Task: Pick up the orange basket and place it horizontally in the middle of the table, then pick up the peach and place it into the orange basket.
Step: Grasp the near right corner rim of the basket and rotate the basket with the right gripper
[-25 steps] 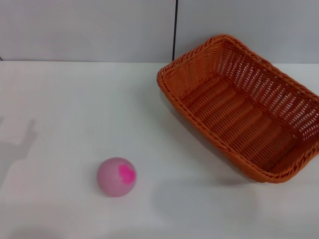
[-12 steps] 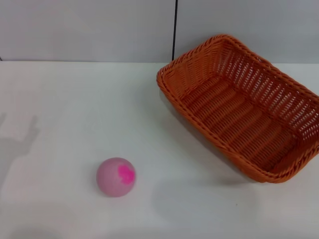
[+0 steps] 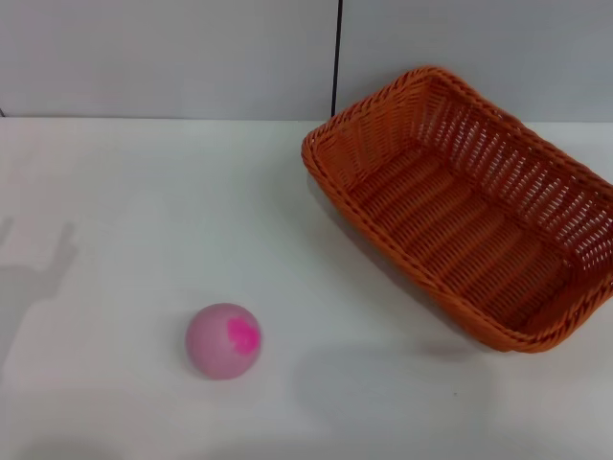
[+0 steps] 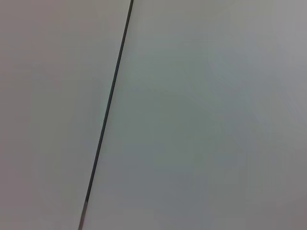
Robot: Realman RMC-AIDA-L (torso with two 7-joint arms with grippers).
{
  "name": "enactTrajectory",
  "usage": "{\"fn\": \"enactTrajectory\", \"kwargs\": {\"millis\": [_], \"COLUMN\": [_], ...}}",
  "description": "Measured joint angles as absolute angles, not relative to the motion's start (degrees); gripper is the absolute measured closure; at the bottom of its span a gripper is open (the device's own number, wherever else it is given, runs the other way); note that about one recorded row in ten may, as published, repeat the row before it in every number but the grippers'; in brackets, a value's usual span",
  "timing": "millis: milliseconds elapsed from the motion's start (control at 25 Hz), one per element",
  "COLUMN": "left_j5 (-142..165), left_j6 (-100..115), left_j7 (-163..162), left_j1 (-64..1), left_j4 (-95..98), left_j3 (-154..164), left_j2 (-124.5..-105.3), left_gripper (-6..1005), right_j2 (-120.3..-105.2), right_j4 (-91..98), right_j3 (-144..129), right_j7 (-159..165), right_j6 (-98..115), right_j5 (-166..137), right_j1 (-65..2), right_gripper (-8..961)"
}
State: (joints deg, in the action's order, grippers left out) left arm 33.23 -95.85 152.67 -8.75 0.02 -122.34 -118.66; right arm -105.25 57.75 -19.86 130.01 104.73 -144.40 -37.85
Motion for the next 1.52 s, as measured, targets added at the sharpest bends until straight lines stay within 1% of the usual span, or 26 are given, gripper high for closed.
{"fn": "enactTrajectory", "kwargs": {"millis": [360,400,440,480,600,640,680,800,840,880,1040,1520], "left_j5": [33.23,33.23,33.22,33.22,33.22,33.22,33.22,33.23,33.23,33.23,33.23,33.22], "left_j6": [-95.80,-95.86,-95.96,-95.96,-96.19,-96.25,-96.25,-96.30,-96.42,-96.42,-97.01,-97.22], "left_j7": [152.66,152.67,152.67,152.67,152.61,152.33,152.33,151.82,151.75,151.75,151.71,151.25], "left_j1": [-8.55,-8.60,-8.69,-8.69,-8.94,-9.05,-9.05,-9.16,-9.19,-9.19,-8.79,-7.99], "left_j4": [0.70,0.75,0.83,0.83,0.91,0.91,0.91,0.91,0.90,0.90,0.88,0.62], "left_j3": [-122.35,-122.34,-122.35,-122.35,-122.34,-122.34,-122.34,-122.34,-122.35,-122.35,-122.35,-122.34], "left_j2": [-118.74,-118.74,-118.74,-118.74,-118.74,-118.74,-118.74,-118.74,-118.74,-118.74,-118.74,-118.58], "left_gripper": [198,198,199,199,201,201,202,203,204,204,206,212], "right_j2": [-105.88,-106.15,-106.77,-106.77,-107.62,-108.31,-108.31,-109.41,-110.06,-110.06,-111.29,-111.70], "right_j4": [48.83,47.94,46.28,46.28,44.20,43.40,43.40,43.11,43.06,43.06,42.15,38.40], "right_j3": [-28.01,-28.25,-28.57,-28.57,-29.40,-30.60,-30.60,-32.87,-33.68,-33.68,-34.34,-34.38], "right_j7": [131.04,130.53,129.40,129.40,128.47,128.30,128.30,128.04,127.80,127.80,126.23,124.73], "right_j6": [94.22,93.33,91.81,91.81,89.50,87.47,87.47,84.66,83.40,83.40,80.80,77.80], "right_j5": [-144.46,-144.46,-144.46,-144.46,-144.46,-144.47,-144.47,-144.49,-144.51,-144.51,-144.46,-143.02], "right_j1": [-39.50,-39.67,-40.03,-40.03,-40.47,-40.60,-40.60,-40.65,-40.76,-40.76,-41.41,-42.30], "right_gripper": [221,221,221,221,220,220,220,221,221,222,224,230]}}
